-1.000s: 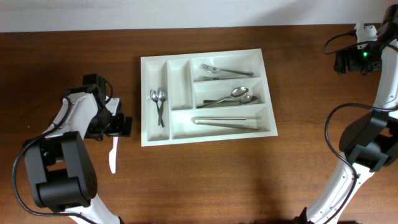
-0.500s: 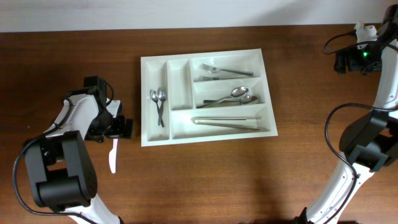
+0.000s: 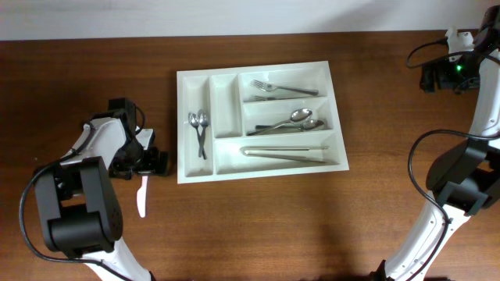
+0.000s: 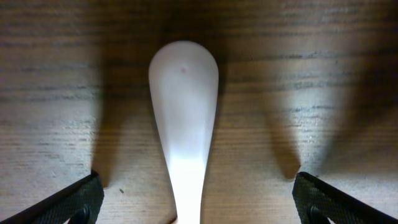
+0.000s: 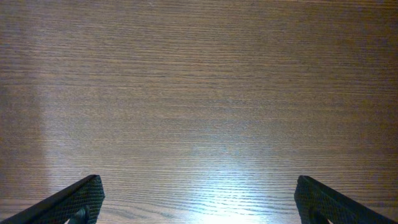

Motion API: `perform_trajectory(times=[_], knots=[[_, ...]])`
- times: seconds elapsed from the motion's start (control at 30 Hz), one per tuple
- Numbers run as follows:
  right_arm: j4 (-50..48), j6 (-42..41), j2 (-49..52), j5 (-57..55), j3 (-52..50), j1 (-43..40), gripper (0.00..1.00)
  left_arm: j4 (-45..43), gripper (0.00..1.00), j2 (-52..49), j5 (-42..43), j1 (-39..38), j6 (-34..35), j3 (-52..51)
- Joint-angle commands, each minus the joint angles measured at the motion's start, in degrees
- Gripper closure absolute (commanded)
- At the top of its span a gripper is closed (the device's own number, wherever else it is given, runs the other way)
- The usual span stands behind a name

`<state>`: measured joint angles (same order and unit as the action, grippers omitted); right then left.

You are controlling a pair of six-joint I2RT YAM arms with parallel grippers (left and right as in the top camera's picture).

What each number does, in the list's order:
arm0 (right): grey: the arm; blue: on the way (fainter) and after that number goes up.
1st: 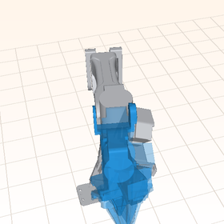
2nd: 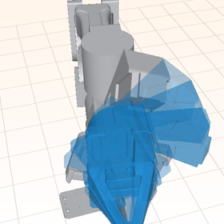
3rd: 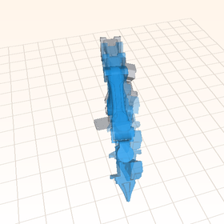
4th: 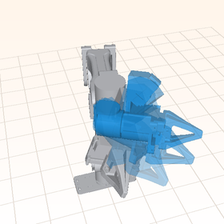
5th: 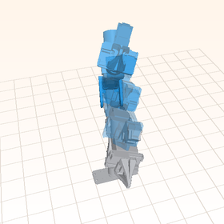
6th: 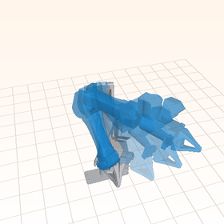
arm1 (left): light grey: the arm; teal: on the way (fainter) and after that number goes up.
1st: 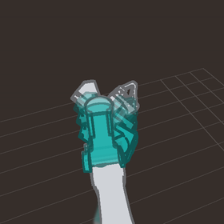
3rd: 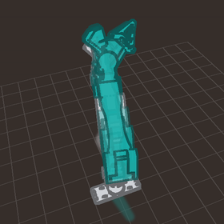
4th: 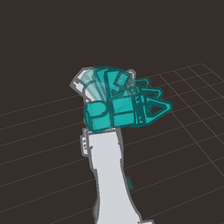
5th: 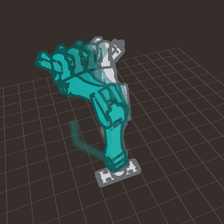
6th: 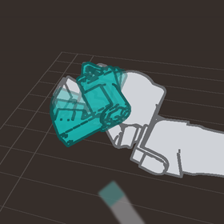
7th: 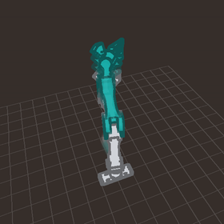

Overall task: Pack container
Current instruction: 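Lower the left gripper onto the pink knife's handle and close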

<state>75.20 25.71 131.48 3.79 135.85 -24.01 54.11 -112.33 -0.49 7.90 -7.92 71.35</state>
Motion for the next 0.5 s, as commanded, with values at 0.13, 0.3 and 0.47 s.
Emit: perform_trajectory(times=[0.13, 0.3, 0.47], knots=[[0.0, 0.2, 0.4, 0.5, -0.3, 0.0, 0.01, -2.6, 0.01, -1.2, 1.1, 0.2, -1.2, -0.5], [0.0, 0.2, 0.4, 0.5, -0.3, 0.0, 0.01, -4.7, 0.01, -1.2, 1.2, 0.2, -1.2, -0.5], [0.0, 0.2, 0.4, 0.5, -0.3, 0.0, 0.02, -4.8, 0.11, -1.2, 1.2, 0.2, -1.2, -0.5]])
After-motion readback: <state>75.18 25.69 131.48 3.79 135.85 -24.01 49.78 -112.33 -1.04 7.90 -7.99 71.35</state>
